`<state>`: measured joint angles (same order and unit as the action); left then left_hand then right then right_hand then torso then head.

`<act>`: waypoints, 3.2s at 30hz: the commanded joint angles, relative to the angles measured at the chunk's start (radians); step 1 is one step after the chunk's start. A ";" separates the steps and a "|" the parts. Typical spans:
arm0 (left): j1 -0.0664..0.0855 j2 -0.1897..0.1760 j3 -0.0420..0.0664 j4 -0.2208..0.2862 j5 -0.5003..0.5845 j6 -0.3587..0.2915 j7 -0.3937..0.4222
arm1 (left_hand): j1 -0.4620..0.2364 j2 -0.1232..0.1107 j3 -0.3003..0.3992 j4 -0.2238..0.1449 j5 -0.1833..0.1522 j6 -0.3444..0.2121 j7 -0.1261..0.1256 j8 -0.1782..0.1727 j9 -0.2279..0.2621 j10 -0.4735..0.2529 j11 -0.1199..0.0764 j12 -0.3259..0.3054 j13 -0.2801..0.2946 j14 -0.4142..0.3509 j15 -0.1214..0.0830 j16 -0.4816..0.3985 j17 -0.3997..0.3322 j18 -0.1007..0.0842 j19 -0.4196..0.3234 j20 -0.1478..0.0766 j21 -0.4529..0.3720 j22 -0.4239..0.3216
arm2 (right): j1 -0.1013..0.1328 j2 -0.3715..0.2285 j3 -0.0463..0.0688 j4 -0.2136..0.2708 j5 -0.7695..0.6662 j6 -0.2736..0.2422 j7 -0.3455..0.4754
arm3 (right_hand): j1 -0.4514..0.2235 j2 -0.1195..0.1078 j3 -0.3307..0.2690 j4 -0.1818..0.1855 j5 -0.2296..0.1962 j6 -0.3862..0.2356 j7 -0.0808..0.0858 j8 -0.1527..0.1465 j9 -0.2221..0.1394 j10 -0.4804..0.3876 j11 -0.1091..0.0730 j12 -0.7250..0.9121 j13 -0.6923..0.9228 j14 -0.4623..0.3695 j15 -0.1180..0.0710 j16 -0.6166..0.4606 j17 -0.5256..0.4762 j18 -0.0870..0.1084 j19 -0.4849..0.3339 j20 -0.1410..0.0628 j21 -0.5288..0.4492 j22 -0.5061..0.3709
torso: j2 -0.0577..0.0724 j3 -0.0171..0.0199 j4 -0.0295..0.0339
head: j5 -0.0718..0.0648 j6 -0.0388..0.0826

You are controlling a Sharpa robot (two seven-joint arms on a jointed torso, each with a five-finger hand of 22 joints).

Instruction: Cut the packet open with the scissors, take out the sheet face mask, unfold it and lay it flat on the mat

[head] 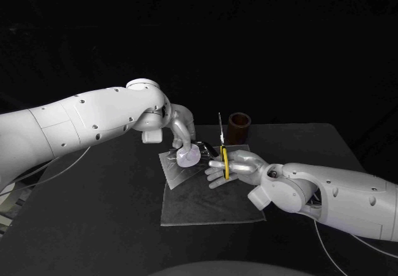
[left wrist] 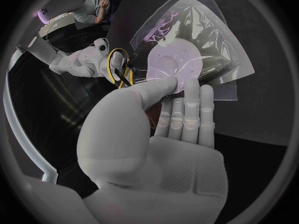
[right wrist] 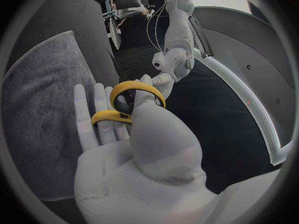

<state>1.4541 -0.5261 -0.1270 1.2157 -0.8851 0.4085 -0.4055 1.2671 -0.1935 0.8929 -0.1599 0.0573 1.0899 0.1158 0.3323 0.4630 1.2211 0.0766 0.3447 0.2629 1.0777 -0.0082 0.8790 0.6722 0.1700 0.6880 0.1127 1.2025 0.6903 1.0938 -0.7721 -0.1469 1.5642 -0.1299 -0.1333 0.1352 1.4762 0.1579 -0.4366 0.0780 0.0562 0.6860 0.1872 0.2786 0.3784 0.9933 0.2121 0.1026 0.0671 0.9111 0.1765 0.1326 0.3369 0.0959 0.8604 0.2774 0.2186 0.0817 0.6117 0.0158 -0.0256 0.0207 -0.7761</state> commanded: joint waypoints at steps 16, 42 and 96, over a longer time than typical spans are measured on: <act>0.000 0.010 0.000 0.016 -0.012 0.006 0.002 | -0.001 0.007 0.006 0.000 0.006 0.006 0.000 0.003 0.004 0.092 -0.036 0.006 0.060 -0.001 -0.005 0.007 -0.002 0.013 0.003 -0.004 0.005 0.001 | 0.002 0.030 0.002 -0.012 0.022 -0.052 0.003 | 0.017 0.067 -0.002 -0.064 -0.002 0.049 0.065 0.046 0.001 0.056 -0.025 0.051 0.001 0.063 -0.029 0.049 -0.014 0.087 0.039 -0.019 0.033 0.011 | 0.000 -0.0016 0.0018 | -0.002 -0.001; 0.000 0.012 0.001 0.027 0.019 0.008 0.008 | -0.003 0.007 0.006 0.000 0.006 0.005 0.000 0.003 0.006 0.091 -0.036 0.007 0.060 -0.001 -0.005 0.008 -0.004 0.013 0.003 -0.004 0.005 0.001 | 0.002 0.045 0.002 -0.029 0.063 -0.166 0.019 | -0.235 -0.019 0.952 -0.366 -0.010 0.333 -0.039 0.014 -0.047 0.406 -0.138 -0.036 0.012 0.360 -0.145 0.066 0.072 0.069 -0.058 -0.148 0.567 0.380 | 0.000 -0.0011 0.0010 | -0.005 -0.001; 0.000 0.011 0.001 0.018 0.022 0.013 0.006 | -0.004 0.008 0.008 0.000 0.006 0.004 0.001 0.002 0.008 0.089 -0.035 0.008 0.061 -0.003 -0.004 0.008 -0.005 0.013 0.002 -0.004 0.005 0.000 | 0.001 0.027 0.002 -0.021 0.034 -0.056 0.037 | -0.352 -0.249 0.798 -0.222 0.001 0.112 0.049 -0.008 0.020 0.118 -0.042 0.015 0.001 0.148 -0.049 -0.024 0.081 0.088 -0.025 -0.041 0.286 0.159 | 0.000 -0.0004 0.0013 | -0.008 0.002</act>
<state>1.4539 -0.5173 -0.1271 1.2316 -0.8687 0.4083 -0.4068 1.2650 -0.1969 0.8939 -0.1586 0.0581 1.0878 0.1139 0.3308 0.4702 1.2211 0.0766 0.3500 0.2629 1.0753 -0.0065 0.8827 0.6675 0.1689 0.6880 0.1127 1.2023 0.6901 1.0940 -0.7484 -0.1468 1.5438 -0.0932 -0.1812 0.1477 1.1260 -0.1016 0.3678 -0.1460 0.0614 0.7894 0.1999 0.2672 0.3974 1.1083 0.1722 0.1142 0.0670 1.0585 0.1326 0.1036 0.4184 0.1122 0.8104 0.2539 0.5109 0.2416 0.6118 0.0156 -0.0248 0.0139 -0.7746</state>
